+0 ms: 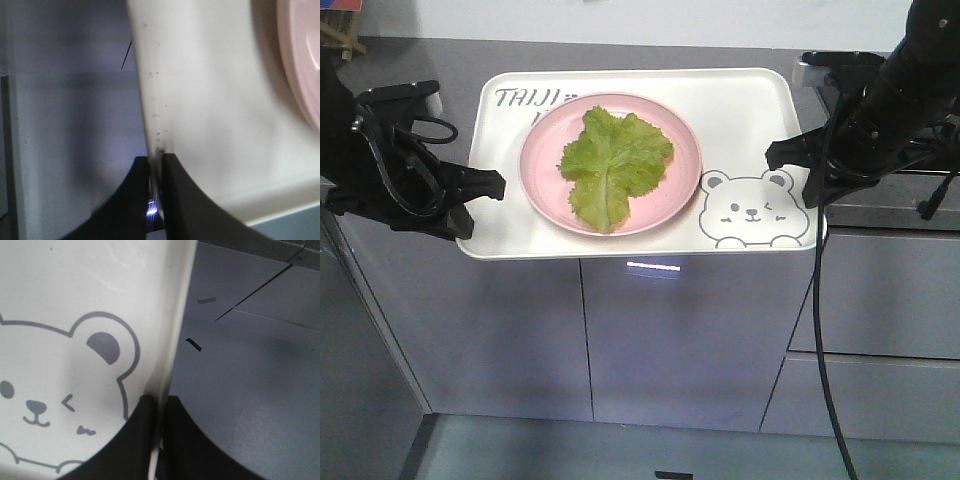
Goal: Transfer vegetables to tray and serve
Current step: 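Carry the tray with both grippers while the base turns away, then carry the tray with both grippers while the base drives to another counter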
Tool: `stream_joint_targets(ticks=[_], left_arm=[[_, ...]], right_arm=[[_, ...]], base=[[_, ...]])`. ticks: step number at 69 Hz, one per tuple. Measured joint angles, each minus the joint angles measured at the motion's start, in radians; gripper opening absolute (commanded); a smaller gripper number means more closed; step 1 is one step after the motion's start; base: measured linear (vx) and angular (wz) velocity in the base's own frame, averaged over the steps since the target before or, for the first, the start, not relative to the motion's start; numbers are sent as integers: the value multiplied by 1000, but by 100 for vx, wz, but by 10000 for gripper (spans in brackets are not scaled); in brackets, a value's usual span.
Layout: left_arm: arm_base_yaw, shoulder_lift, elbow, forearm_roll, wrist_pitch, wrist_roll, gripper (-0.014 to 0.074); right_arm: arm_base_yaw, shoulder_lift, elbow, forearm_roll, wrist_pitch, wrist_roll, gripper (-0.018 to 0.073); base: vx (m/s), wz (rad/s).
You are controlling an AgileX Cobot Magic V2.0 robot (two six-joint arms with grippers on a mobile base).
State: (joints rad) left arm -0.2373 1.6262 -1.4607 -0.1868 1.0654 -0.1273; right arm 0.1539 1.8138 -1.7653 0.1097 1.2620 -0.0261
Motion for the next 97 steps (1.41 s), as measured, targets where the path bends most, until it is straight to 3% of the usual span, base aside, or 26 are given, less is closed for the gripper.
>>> stream_joint_targets(ticks=[97], left_arm=[[0,0,0,0,0,0,-8]], right_arm=[[0,0,0,0,0,0,-4]], base=[[6,0]])
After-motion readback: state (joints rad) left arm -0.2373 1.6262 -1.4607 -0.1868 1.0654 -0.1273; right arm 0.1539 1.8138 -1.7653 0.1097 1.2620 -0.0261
